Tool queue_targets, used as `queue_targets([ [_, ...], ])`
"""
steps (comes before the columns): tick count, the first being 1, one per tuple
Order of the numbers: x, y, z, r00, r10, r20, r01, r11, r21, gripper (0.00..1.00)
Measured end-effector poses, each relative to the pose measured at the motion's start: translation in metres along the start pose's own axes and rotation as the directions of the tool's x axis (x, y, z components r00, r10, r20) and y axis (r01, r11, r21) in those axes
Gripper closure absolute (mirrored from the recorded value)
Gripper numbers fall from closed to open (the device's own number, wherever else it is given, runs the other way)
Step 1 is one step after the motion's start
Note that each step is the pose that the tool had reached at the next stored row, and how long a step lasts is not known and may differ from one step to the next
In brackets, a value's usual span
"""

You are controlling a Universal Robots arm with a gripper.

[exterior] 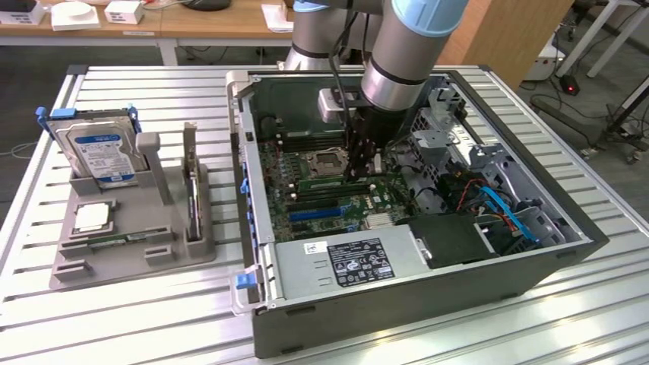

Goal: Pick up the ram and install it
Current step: 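Insert the ram into the slot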

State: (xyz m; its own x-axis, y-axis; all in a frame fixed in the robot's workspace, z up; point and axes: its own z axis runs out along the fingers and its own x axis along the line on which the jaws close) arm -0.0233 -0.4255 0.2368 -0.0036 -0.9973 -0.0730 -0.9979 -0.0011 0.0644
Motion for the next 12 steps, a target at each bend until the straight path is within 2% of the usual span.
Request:
queue_targets([
  [12,0.0002,-0.0001,0.0018,1.0000,0.000,-0.0004,0.000,1.0000,-0.0001,0.89],
])
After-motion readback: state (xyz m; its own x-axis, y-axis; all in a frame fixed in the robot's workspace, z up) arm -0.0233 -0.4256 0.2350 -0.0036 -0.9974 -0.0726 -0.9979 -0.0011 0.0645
